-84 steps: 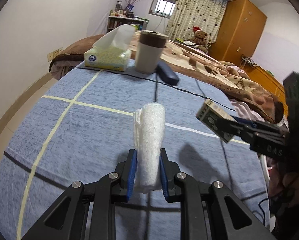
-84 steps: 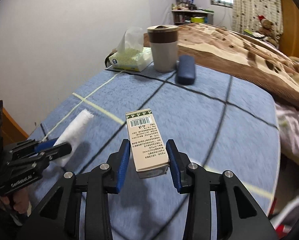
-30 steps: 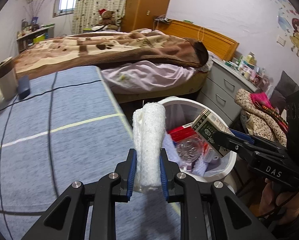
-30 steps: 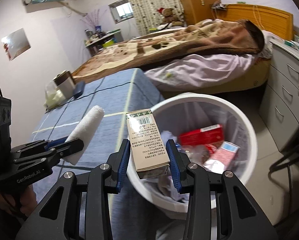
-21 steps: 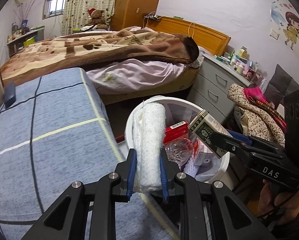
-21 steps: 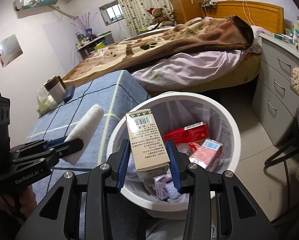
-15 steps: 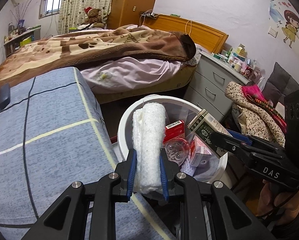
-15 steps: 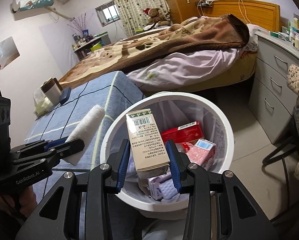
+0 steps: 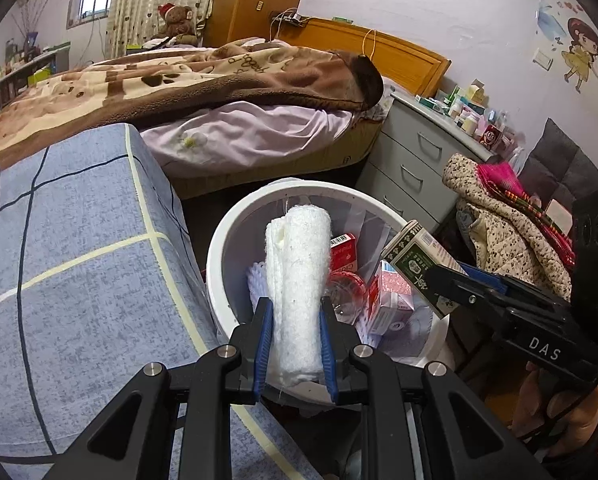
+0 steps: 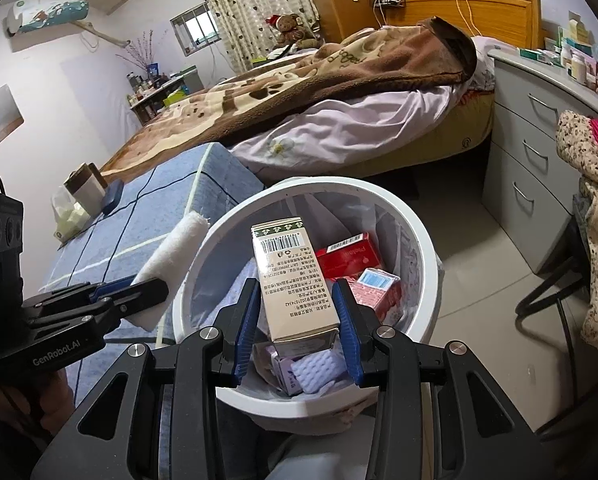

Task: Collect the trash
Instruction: 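Open both tools to drop the foam net and medicine box into the bin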

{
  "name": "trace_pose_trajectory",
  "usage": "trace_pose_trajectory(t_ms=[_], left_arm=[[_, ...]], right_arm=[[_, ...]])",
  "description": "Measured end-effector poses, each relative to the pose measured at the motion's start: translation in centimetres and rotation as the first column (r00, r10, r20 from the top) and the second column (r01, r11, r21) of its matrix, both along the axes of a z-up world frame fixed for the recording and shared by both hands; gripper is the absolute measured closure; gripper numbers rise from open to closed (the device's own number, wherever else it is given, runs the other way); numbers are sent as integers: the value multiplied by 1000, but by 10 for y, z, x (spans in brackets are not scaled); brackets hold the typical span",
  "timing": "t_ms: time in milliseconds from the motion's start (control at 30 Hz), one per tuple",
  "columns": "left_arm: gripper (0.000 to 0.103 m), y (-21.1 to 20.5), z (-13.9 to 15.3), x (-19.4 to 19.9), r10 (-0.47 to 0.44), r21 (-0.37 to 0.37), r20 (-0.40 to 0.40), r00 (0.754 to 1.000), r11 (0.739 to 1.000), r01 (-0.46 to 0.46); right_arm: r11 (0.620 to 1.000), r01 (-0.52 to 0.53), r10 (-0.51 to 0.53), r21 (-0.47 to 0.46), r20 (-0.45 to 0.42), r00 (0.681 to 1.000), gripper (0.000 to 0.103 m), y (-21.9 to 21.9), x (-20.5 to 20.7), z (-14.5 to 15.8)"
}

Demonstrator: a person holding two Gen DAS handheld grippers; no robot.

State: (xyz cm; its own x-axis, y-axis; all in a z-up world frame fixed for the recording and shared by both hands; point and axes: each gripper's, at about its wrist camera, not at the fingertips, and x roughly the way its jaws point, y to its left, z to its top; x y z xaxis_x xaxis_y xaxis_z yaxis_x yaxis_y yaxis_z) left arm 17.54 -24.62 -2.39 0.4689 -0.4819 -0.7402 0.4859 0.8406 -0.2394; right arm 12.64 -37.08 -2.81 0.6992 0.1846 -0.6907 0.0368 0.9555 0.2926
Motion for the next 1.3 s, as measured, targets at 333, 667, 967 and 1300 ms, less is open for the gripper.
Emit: trace_pose_trajectory(t_ms=[333,667,967,1300], left_arm=[[80,-9,-11,8,-8,8,-26,1000,1000,8],[79,-18,-18,19,-12,18,-32,999,1000,12],[68,-21,-21,26,-10,14,-33,999,1000,11],[64,-9,-13,16,5,4,-18,1000,1000,-5]], right_arm=[[1000,3,-3,4,-20,1000,64,-6,6,-7],[1000,8,-7,12,-59,998,64,-11,15,-16],[1000,21,-22,-13,-65,998,64,-12,18,-14],[1000,-6,6,-19,-43,999,64,0,8,-4]])
